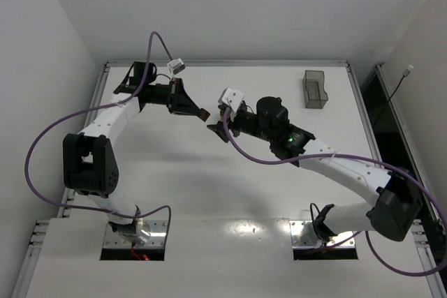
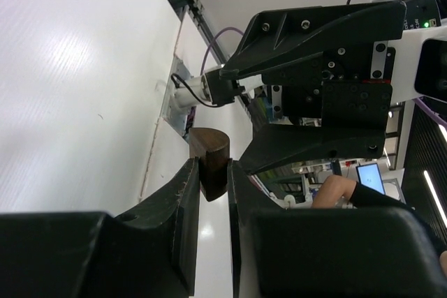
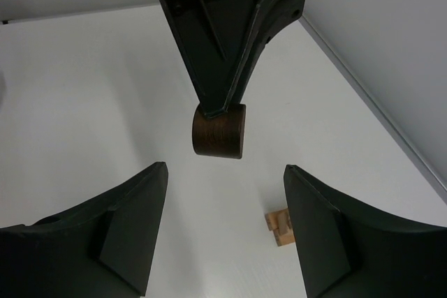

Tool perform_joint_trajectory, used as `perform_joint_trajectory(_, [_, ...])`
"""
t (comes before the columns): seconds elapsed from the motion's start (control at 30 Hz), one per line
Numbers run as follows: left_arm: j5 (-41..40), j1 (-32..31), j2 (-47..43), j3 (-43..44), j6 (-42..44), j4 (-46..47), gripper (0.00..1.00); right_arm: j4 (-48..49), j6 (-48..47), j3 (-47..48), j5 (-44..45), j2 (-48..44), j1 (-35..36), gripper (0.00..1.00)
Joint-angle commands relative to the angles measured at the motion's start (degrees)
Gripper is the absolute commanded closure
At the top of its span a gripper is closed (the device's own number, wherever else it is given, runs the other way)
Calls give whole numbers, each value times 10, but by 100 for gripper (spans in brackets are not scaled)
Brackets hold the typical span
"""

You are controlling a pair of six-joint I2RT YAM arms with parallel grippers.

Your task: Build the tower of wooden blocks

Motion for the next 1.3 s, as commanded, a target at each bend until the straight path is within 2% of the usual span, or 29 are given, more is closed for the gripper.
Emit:
perform_joint_trajectory(0.0, [70,-2,-26,3,11,-2,100,44,1,23,13,5,8,36])
perform_joint_trajectory(0.63, [80,-7,-21,25,34,-37,100,39,-4,59,0,51,31,37])
perform_joint_trajectory(0.97, [86,-7,-21,25,40,-49,100,39,-9,71,0,67,31,56])
perform_joint_trajectory(1.23, [86,-13,-21,31,45,-54,100,39,-9,71,0,72,31,66])
perform_joint_trajectory(1.27, [86,-13,-21,31,45,-54,100,39,-9,71,0,72,31,71])
